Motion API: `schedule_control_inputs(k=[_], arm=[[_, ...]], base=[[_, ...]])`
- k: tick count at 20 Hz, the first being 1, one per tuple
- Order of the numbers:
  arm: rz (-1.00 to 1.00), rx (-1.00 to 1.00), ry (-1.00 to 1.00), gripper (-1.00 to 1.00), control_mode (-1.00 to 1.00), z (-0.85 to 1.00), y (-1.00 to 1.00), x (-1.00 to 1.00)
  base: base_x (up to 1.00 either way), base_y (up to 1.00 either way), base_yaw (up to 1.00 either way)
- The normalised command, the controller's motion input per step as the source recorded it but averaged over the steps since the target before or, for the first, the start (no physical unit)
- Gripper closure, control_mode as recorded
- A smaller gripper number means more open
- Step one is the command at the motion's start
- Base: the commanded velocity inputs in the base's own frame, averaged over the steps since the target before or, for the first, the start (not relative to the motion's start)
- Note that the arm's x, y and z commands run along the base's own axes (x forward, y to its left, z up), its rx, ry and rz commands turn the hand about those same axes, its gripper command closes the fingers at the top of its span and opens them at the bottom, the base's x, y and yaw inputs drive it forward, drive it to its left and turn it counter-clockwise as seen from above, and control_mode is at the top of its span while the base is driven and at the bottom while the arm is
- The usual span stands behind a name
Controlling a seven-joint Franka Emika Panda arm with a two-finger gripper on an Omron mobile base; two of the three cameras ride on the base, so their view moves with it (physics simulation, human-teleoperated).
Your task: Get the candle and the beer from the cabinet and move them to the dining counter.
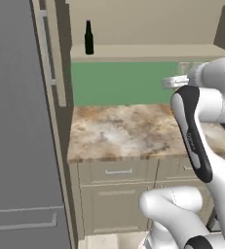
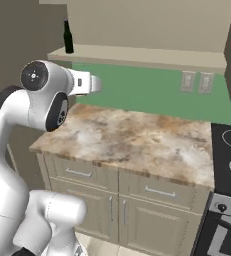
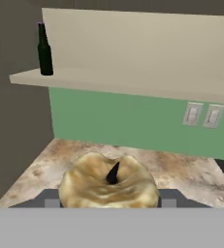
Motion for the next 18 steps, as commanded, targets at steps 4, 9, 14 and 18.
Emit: schedule_control_inputs(k=[4,9,14,18], arm=[[0.00,0.00,0.00,1.00,1.00,0.00,0.00,0.00],[0.00,0.00,0.00,1.00,1.00,0.00,0.00,0.00],[0.00,0.00,0.00,1.00,1.00,0.00,0.00,0.00],[0.00,0.00,0.00,1.00,1.00,0.00,0.00,0.00]], base=[[-0.10,-0.15,0.69],[0.00,-0.01,0.93],[0.00,0.00,1.00],[0.00,0.00,1.00]])
